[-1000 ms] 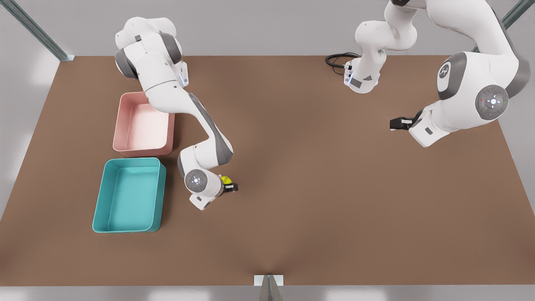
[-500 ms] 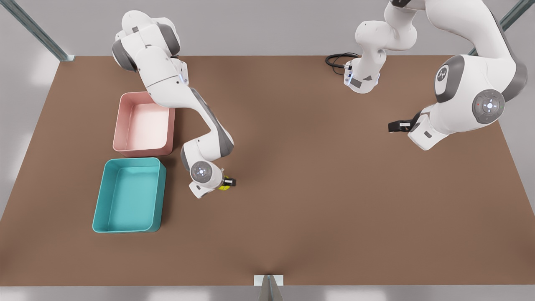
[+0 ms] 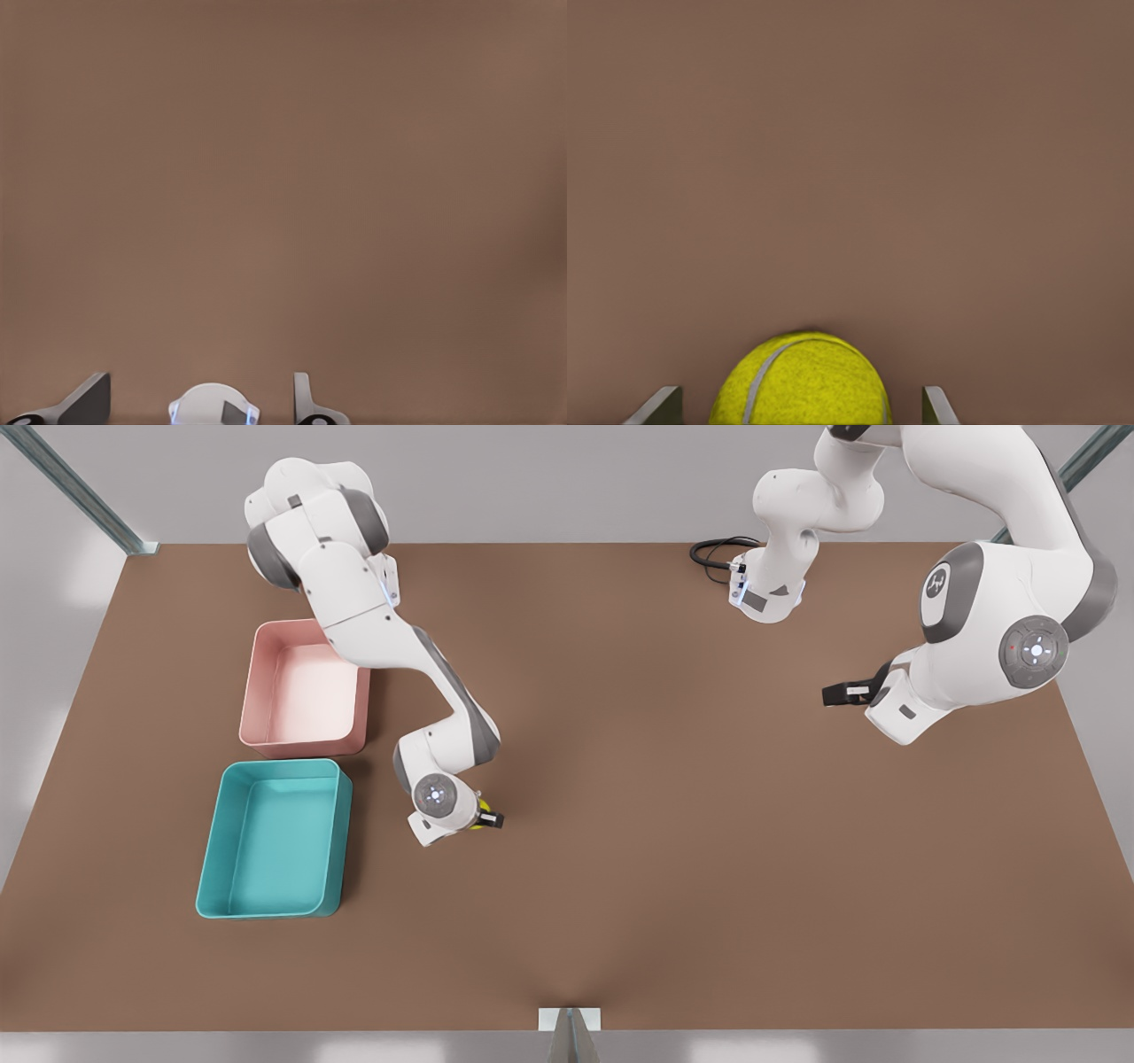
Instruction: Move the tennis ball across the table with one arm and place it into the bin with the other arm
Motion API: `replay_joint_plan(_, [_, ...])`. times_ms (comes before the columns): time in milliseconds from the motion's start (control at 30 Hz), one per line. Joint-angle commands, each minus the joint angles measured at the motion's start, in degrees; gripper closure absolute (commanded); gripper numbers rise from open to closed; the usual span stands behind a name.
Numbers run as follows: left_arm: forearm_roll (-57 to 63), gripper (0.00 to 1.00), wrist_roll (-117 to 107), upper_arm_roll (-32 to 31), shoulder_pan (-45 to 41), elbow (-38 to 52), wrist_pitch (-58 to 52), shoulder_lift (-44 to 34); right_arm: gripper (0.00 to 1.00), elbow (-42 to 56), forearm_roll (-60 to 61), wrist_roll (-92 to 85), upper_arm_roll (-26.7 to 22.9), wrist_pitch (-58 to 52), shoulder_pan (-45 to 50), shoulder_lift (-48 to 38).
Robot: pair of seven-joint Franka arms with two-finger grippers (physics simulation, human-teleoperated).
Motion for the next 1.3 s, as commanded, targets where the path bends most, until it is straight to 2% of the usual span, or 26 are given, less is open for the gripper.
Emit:
replay_joint_plan(0, [0.0, 0.00, -1.7, 0.0, 0.0, 0.0, 0.0, 0.0, 0.00, -0.5, 0.1, 4.4, 0.1, 1.4, 0.0, 0.0])
replay_joint_plan(467, [0.0, 0.00, -1.7, 0.1, 0.3, 0.0, -0.6, 0.7, 0.01, -2.2, -0.2, 4.3, 0.1, 2.0, 0.4, 0.5])
replay_joint_plan(500, [0.0, 0.00, -1.8, 0.1, 0.3, 0.0, -0.6, 0.7, 0.03, -2.2, -0.3, 4.3, 0.1, 2.0, 0.4, 0.5])
replay_joint_plan(567, [0.0, 0.00, -1.8, 0.1, 0.3, 0.0, -1.4, 0.7, 0.16, -2.2, -0.2, 4.0, 0.1, 2.2, 0.5, 0.7])
replay_joint_plan(633, [0.0, 0.00, -1.8, 0.1, 0.3, 0.0, -1.6, 0.7, 0.21, -2.0, -0.2, 4.0, 0.1, 2.2, 0.5, 0.8])
replay_joint_plan(900, [0.0, 0.00, -1.8, 0.1, 0.2, 0.0, -1.4, 0.7, 0.27, -1.1, 0.0, 3.0, 0.2, 1.9, -0.2, 0.4])
replay_joint_plan(967, [0.0, 0.00, -1.8, 0.1, 0.2, 0.0, -1.5, 0.7, 0.27, -0.1, 0.1, -0.2, 0.2, 1.3, -1.0, -0.4])
replay_joint_plan(1067, [0.0, 0.00, -1.8, 0.1, 0.2, 0.0, -1.4, 0.8, 0.27, 1.1, 0.1, -9.6, 0.0, -6.4, -4.1, -3.6])
replay_joint_plan(1167, [0.1, 0.00, -1.7, 0.2, 0.4, 0.0, -1.4, 1.2, 0.27, 0.6, -0.6, -25.0, -0.2, -18.4, -11.1, -11.0])
replay_joint_plan(1267, [0.0, 0.00, -1.8, 0.2, 0.4, 0.0, -1.4, 1.2, 0.27, 0.7, -7.0, -42.6, -0.6, -24.5, -19.4, -15.6])
